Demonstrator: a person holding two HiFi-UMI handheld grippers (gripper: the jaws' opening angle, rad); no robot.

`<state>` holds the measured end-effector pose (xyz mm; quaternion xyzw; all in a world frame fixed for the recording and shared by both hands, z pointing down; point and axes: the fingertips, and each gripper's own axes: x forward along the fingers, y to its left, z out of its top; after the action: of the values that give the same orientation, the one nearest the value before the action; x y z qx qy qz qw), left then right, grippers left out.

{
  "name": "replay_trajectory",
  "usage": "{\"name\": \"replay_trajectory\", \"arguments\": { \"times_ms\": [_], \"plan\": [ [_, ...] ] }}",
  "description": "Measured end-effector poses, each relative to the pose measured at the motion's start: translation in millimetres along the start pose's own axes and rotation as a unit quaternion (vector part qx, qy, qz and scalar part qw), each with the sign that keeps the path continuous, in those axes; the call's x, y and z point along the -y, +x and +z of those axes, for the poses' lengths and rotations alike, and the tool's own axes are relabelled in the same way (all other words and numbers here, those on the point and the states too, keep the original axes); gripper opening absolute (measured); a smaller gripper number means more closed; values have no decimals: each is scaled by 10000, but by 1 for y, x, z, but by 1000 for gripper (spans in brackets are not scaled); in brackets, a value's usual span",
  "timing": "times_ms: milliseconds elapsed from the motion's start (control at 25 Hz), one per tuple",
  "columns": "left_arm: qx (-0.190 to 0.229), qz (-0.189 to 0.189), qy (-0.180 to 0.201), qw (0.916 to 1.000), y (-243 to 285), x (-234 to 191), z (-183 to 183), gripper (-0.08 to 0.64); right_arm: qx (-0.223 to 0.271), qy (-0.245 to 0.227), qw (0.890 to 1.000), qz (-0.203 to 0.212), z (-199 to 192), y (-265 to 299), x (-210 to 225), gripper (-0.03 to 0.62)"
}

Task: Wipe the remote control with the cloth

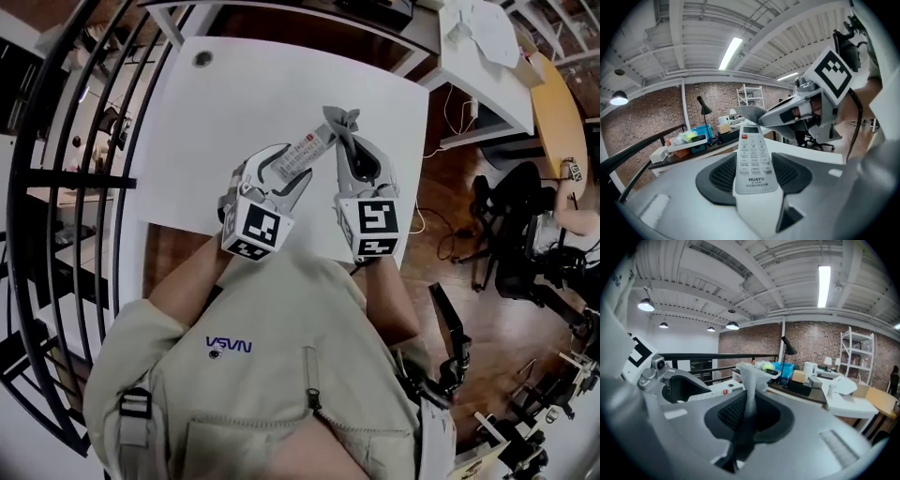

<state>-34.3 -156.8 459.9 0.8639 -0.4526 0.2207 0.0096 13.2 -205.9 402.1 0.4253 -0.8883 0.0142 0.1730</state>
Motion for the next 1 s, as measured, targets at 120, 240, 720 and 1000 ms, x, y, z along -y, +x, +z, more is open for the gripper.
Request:
{"name": "replay_trajectory", "arguments": {
  "times_ms": [120, 240, 720, 1000],
  "plan": [
    [175, 58, 267, 9995, -3, 5, 12, 242, -91, -72, 9998, 188, 2, -7, -5, 34],
    [223, 91, 488, 9985, -6, 6, 13, 242, -200, -212, 9977, 608, 3, -13, -28, 34],
    [278, -64, 974, 9948, -12, 21, 20, 242, -796, -911, 9705, 2086, -1, -31, -93, 34],
    [361, 113, 1591, 9865, -18, 22, 14, 242, -721, -1212, 9899, 120, 15, -24, -17, 35]
  ]
}}
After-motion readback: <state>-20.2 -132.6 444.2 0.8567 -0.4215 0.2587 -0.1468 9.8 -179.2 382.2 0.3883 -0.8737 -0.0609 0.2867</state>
